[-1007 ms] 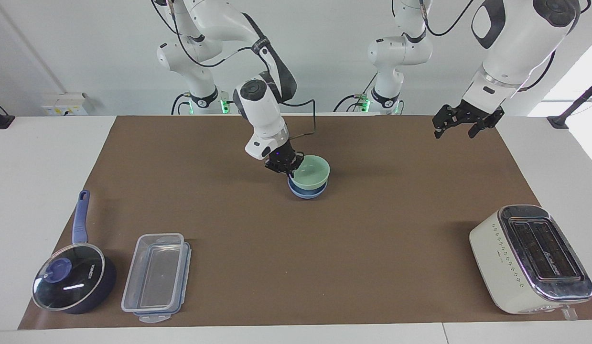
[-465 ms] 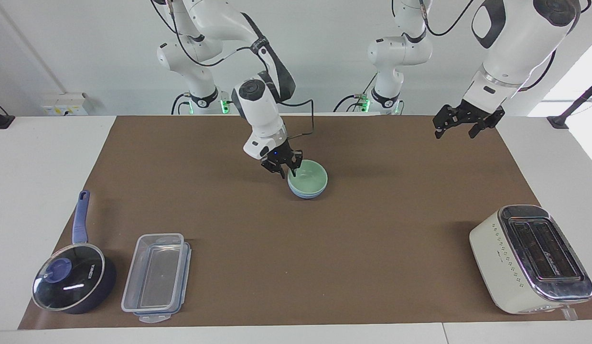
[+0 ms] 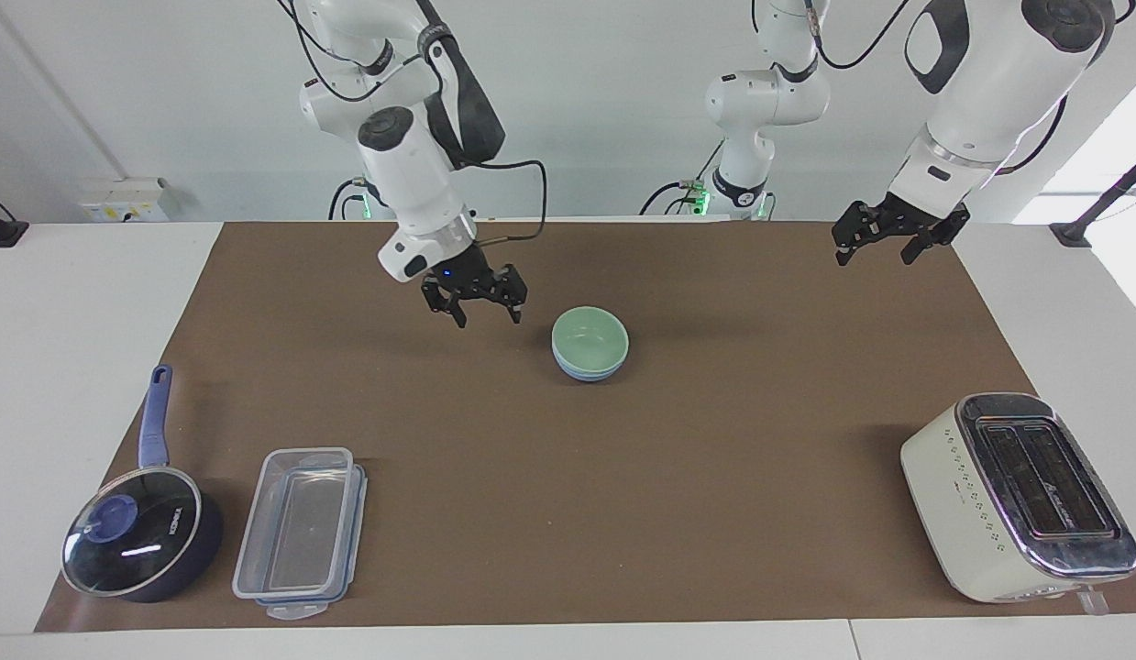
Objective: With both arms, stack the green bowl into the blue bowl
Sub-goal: 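Open the right gripper and withdraw it from the stacked bowls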
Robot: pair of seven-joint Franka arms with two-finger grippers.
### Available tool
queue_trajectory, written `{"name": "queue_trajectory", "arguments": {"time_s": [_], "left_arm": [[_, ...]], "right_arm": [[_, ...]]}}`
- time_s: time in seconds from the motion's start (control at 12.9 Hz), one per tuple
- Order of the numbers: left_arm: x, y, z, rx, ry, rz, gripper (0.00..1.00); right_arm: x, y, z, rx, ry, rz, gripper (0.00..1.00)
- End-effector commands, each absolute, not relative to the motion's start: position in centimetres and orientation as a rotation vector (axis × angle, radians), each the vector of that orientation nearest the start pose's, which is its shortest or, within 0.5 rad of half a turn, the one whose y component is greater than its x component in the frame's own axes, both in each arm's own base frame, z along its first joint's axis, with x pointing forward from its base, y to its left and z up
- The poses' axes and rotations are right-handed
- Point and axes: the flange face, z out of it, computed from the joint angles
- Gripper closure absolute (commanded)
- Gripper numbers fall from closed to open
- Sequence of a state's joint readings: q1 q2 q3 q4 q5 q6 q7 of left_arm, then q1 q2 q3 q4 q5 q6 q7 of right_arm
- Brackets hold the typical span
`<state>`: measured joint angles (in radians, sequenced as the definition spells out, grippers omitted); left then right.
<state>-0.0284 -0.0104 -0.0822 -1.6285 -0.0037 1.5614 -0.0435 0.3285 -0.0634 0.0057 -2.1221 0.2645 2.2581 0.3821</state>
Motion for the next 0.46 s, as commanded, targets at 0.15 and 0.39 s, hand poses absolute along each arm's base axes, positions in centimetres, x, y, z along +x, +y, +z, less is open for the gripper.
{"name": "queue_trajectory", "arguments": {"time_s": [0.15,0.39], "left_arm": [[53.9,-5.6,60.4,-3.116,0.060,0.095,0.00],[54.0,-5.5,60.4,-3.117,0.067,0.091,0.00]], "right_arm": [[53.6,9.5,50.4,-3.051,0.296,-0.238,0.00],[54.7,4.4,52.7,-3.113,0.305,-0.254,0.00]]}}
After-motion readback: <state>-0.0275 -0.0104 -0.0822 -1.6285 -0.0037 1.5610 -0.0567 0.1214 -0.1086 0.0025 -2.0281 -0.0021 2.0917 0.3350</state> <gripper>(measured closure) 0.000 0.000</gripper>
